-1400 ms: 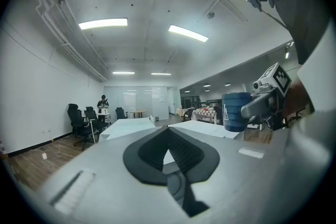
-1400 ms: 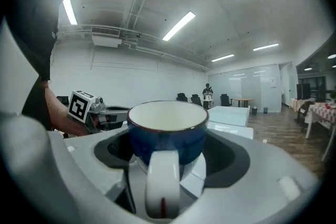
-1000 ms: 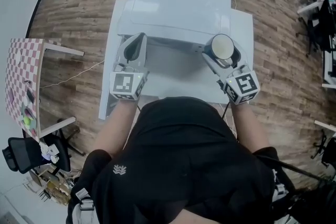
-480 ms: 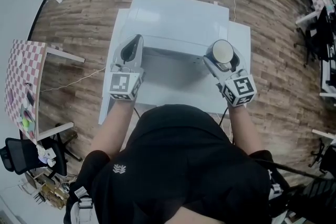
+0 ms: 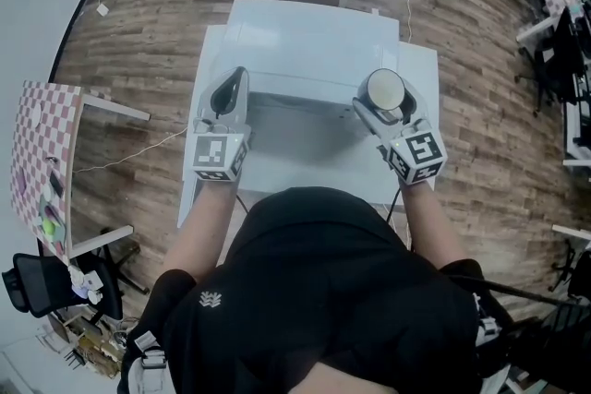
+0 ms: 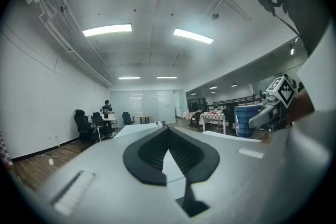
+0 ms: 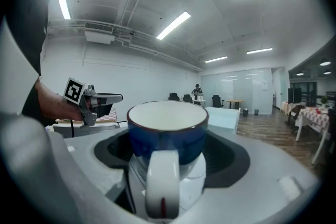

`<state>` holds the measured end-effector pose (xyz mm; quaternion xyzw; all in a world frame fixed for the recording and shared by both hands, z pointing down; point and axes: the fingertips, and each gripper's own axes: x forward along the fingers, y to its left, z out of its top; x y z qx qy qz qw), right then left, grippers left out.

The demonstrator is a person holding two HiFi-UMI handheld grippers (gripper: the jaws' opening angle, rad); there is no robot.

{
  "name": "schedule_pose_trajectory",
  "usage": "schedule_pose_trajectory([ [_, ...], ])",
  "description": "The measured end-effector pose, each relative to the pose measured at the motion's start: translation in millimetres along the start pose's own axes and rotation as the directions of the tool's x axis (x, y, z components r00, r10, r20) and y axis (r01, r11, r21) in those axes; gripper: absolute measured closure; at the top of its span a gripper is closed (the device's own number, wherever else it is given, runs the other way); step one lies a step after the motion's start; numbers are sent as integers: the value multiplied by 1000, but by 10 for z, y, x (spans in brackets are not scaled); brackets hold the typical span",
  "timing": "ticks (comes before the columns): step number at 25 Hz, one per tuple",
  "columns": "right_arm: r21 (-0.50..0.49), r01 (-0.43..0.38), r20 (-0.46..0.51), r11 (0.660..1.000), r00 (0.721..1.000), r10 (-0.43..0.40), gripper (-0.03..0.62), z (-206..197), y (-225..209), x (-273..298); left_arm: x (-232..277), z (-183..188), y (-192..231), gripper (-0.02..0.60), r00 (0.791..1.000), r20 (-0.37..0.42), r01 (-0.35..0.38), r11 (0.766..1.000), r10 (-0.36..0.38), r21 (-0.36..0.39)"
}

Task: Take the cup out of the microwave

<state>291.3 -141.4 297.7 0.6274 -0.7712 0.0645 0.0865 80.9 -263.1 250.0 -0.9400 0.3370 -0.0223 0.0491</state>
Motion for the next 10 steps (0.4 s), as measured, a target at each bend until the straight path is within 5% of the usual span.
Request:
schedule_pose_trajectory([
  [10,28,-22,8,999,1000,21,203,67,128,193,-107,-5,167,581,1000,-20,-12,1000,13,18],
])
